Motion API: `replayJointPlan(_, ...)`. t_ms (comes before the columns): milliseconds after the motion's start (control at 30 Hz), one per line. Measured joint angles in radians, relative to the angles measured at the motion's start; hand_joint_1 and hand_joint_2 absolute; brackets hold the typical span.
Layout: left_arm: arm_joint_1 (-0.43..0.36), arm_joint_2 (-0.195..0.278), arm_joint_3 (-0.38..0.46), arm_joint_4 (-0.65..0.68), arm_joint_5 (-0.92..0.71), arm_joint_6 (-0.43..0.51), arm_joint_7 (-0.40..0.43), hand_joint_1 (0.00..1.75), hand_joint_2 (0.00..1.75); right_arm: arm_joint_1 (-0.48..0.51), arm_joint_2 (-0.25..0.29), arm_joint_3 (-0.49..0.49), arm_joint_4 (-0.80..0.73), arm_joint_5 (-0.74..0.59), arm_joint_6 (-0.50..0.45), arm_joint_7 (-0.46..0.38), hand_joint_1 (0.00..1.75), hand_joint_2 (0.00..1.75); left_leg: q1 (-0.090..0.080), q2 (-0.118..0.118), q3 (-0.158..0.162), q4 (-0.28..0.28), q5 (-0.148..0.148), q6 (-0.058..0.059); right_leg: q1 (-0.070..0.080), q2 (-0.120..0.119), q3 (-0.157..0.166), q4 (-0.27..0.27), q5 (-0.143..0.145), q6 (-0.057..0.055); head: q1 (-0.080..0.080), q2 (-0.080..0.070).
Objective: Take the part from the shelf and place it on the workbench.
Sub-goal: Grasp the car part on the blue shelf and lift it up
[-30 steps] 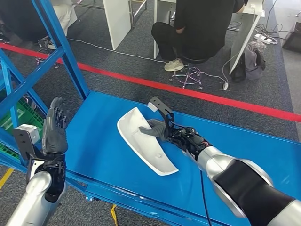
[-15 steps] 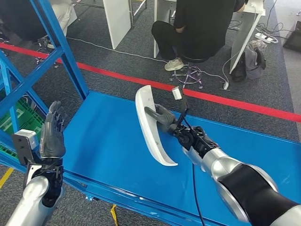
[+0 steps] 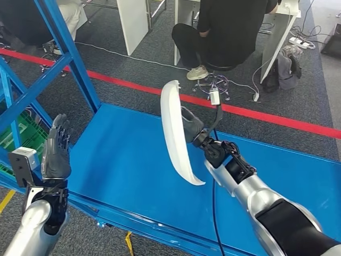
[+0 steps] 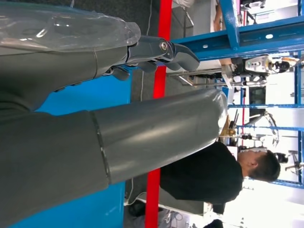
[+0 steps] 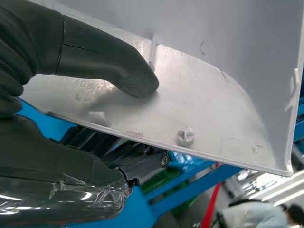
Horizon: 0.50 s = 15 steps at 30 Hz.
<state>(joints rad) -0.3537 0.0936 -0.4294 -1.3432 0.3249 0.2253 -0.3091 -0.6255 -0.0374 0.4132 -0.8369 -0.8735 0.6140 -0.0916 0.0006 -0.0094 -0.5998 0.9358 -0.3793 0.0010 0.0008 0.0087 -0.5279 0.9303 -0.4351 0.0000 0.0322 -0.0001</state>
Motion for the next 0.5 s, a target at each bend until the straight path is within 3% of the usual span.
replayJointPlan(100,0.0,-0.002,0.004,0.0,-0.01,-0.014,-0.001,0.0,1.75,0.034,-0.005,-0.003,-0.144,-0.036,-0.038,0.043,1.75,1.75,0.0,0.0,0.0,0.0,0.0,0.0,0.0,0.0,0.0,0.0,0.0,0.0,0.0,0.0)
replayJointPlan(267,-0.001,-0.009,0.005,0.0,-0.027,-0.023,-0.005,0.0,1.75,0.071,-0.008,-0.009,-0.362,0.002,-0.102,0.061,1.75,1.75,0.0,0.0,0.0,0.0,0.0,0.0,0.0,0.0,-0.001,0.0,0.0,0.0,-0.001,0.0)
replayJointPlan(500,-0.002,-0.02,0.008,0.0,-0.026,-0.054,-0.004,0.0,1.75,0.088,-0.024,-0.033,-0.586,0.197,-0.197,0.057,1.75,1.75,0.0,0.0,0.0,0.0,0.0,0.0,0.0,0.0,-0.001,0.0,0.0,0.0,0.0,0.0)
